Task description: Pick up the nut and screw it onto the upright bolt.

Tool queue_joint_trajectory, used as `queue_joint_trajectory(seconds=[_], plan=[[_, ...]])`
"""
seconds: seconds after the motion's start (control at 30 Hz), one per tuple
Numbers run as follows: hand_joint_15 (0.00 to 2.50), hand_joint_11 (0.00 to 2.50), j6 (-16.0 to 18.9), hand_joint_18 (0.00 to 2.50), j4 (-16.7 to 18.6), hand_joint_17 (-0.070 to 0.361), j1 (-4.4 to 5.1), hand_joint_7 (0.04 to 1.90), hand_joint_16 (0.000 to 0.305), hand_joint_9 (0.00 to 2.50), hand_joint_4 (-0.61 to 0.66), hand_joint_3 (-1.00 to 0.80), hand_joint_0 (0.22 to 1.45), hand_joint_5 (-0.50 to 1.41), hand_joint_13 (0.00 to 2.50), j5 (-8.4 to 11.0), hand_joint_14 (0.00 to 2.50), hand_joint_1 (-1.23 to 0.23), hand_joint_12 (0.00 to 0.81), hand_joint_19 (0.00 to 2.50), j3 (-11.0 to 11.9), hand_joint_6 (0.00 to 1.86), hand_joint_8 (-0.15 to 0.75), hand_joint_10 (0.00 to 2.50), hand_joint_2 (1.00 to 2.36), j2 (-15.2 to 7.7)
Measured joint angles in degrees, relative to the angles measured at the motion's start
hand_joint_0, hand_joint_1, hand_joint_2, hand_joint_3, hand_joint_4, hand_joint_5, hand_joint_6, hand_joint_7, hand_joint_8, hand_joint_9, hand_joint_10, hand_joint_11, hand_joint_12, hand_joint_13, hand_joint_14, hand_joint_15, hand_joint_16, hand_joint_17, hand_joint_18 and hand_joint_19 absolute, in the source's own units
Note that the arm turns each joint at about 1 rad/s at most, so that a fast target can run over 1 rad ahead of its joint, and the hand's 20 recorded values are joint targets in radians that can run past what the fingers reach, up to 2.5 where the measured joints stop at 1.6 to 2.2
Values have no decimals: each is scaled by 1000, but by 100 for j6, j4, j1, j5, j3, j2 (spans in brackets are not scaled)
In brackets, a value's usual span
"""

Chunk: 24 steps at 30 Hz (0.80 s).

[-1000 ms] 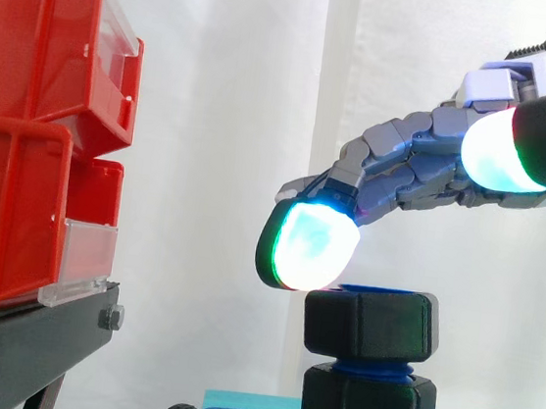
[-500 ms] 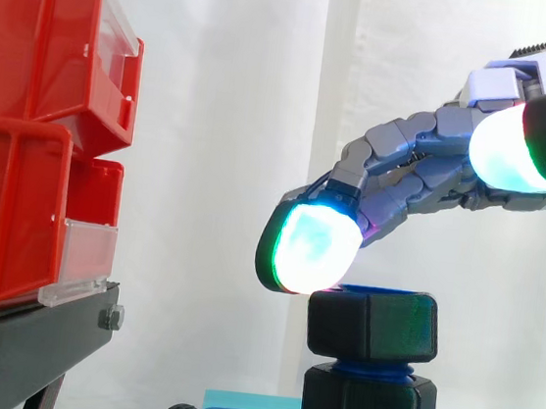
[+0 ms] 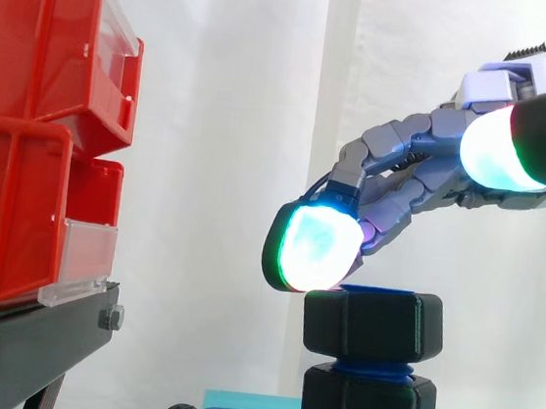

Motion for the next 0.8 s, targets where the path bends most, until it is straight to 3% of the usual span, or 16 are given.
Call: queue_joint_trajectory(seconds=[0.2, 0.5, 0.8], plan=[[0, 0, -351, 94, 6, 125, -71, 786, 56, 726, 282, -500, 451, -64, 269, -46, 0, -243, 396, 0, 2, 503, 277, 0, 1000, 0], [0, 0, -439, 264, -32, 112, -210, 858, 50, 952, 293, -500, 470, -10, 434, -146, 0, -270, 371, 0, 1, 504, 266, 0, 1000, -1], [0, 0, -432, 238, -77, 118, -250, 761, 53, 813, 252, -500, 466, -73, 375, -203, 0, -292, 387, 7, 1, 503, 277, 0, 1000, -1]])
